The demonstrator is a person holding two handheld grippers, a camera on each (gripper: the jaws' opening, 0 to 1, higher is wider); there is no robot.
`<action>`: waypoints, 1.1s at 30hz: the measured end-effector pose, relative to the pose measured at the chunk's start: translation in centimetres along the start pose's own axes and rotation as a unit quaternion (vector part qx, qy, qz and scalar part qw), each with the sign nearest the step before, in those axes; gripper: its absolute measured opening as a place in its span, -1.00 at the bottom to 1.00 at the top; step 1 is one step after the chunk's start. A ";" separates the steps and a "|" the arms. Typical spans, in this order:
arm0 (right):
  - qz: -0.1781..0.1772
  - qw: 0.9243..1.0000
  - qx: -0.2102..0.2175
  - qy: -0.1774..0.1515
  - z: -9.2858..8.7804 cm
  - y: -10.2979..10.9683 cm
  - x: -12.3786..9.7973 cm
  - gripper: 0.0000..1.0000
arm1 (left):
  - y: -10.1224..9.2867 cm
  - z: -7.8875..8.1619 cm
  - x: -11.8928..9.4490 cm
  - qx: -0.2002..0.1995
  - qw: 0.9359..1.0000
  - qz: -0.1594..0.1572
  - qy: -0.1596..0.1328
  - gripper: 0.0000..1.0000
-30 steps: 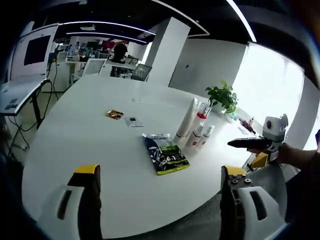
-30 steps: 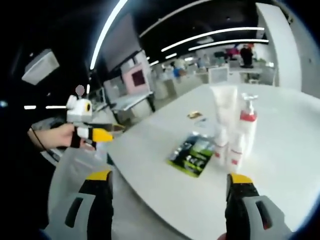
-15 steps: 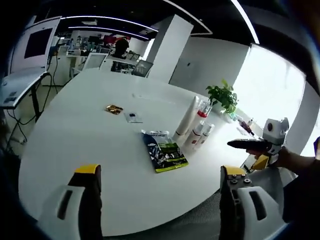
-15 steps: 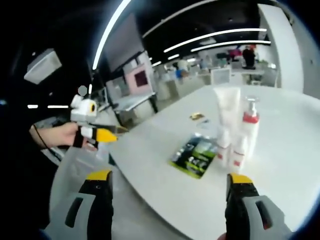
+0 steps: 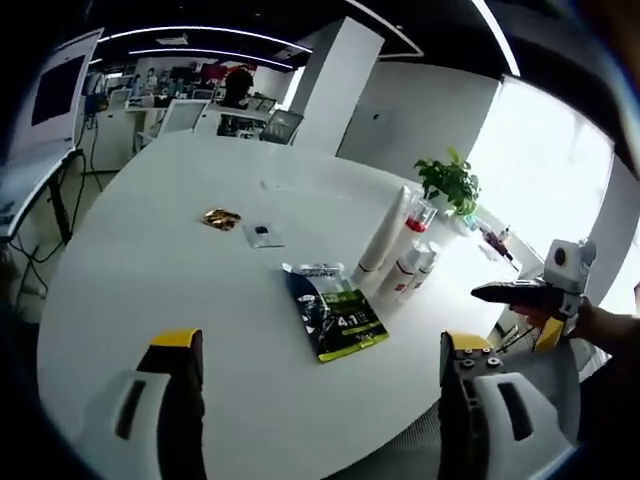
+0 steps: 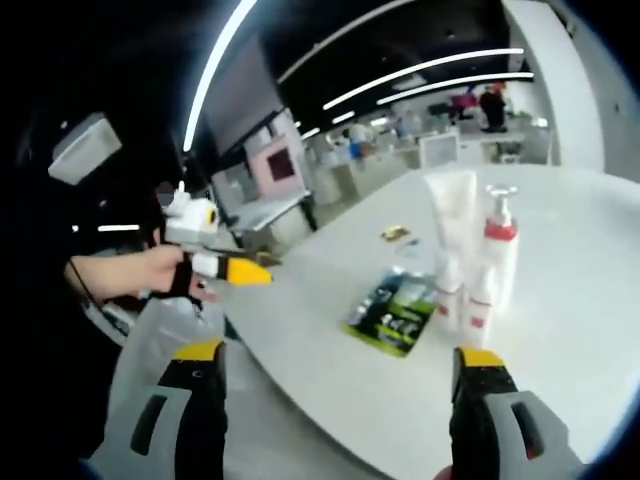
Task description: Arrange the skincare products in the storage area until every visible bottle or jar stands upright without overlapping.
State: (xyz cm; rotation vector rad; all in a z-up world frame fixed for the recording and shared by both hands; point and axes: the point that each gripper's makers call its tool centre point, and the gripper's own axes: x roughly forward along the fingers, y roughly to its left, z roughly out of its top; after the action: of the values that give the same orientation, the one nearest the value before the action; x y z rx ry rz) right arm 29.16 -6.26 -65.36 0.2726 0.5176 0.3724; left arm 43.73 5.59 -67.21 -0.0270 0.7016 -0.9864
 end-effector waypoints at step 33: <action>-0.031 0.999 0.027 0.017 -0.6 -1.6 0.2 0.93 | 5.8 5.6 8.3 0.065 0.997 0.022 0.029 0.71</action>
State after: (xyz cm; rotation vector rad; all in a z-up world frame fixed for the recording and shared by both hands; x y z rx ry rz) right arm 29.44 -7.55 -66.50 0.3018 0.5689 0.3043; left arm 54.15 0.89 -69.11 0.1321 0.6875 -0.9912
